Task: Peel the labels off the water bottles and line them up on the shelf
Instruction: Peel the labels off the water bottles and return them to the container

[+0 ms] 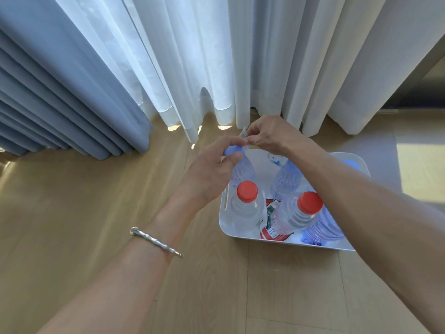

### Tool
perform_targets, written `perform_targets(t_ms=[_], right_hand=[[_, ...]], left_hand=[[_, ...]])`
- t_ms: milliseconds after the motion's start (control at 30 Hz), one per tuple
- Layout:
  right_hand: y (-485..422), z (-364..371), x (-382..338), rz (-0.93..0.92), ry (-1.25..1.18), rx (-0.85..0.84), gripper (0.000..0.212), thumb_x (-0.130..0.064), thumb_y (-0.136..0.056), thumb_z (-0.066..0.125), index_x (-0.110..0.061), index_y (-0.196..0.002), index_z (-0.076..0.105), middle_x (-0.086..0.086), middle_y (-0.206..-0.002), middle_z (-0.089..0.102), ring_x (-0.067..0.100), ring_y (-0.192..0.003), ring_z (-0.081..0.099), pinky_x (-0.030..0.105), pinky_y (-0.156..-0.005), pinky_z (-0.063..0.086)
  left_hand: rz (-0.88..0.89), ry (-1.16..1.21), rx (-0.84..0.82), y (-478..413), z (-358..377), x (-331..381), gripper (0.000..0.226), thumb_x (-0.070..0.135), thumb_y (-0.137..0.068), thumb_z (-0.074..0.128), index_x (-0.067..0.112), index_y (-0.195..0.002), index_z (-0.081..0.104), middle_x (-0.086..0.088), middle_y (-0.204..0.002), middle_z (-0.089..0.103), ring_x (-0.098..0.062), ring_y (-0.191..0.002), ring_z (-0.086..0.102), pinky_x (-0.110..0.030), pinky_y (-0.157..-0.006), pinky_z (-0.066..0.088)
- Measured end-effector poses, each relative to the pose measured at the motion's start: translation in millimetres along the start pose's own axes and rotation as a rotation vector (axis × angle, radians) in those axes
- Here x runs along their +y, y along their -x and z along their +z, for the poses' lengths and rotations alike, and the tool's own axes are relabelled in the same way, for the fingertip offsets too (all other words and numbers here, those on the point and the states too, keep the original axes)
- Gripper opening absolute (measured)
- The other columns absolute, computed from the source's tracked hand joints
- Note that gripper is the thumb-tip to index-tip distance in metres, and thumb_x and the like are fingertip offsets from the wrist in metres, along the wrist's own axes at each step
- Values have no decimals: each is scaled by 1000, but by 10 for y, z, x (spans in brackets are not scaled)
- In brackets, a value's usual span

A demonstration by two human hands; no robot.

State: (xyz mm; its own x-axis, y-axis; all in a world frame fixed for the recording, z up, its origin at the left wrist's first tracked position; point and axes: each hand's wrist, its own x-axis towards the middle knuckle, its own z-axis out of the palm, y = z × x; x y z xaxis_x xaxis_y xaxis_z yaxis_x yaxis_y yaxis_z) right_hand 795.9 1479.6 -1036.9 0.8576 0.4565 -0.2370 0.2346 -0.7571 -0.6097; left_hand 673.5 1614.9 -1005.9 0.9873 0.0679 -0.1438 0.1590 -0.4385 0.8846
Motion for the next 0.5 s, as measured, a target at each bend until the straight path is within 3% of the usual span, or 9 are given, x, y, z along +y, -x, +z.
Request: perform_targets(t_ms=[100,167,233,400,500], right_hand=[[-13,22,15,-54,-72,57,18,-26,-92,62,-12,-90,73,0,-79,62,13,-70,54,23,-62,38],[-23,10,10,-76,-135,113,17,-28,-91,63,-14,-88,72,-2,-82,63,12,-74,55,21,-65,39],[-22,3,9,-58,-130,66,15,-29,-90,65,-17,-89,73,-4,-84,65,11,-77,57,18,-65,40],[13,96,29,22,226,-145,28,-31,-85,70,-23,-112,73,0,-107,68,12,-81,57,22,-62,39],[1,95,14,44,335,-171,42,-31,-83,73,-26,-124,65,1,-128,61,19,-101,59,26,-76,42]], left_hand=[[-35,-6,-20,7,43,-71,29,15,-97,51,43,-100,58,23,-100,57,-7,-97,56,-41,-98,49],[-41,-31,-31,-2,62,-90,25,15,-98,50,37,-105,59,25,-98,56,0,-91,54,-33,-94,49],[-56,-57,-40,-6,80,-88,23,16,-98,51,35,-107,59,24,-97,56,0,-90,54,-27,-89,47],[-131,-128,-74,32,113,-109,22,19,-97,51,38,-104,59,4,-113,62,-16,-103,58,-25,-84,46],[-164,-141,-88,66,125,-177,22,16,-97,51,34,-105,60,1,-112,61,-19,-102,58,-25,-80,46]])
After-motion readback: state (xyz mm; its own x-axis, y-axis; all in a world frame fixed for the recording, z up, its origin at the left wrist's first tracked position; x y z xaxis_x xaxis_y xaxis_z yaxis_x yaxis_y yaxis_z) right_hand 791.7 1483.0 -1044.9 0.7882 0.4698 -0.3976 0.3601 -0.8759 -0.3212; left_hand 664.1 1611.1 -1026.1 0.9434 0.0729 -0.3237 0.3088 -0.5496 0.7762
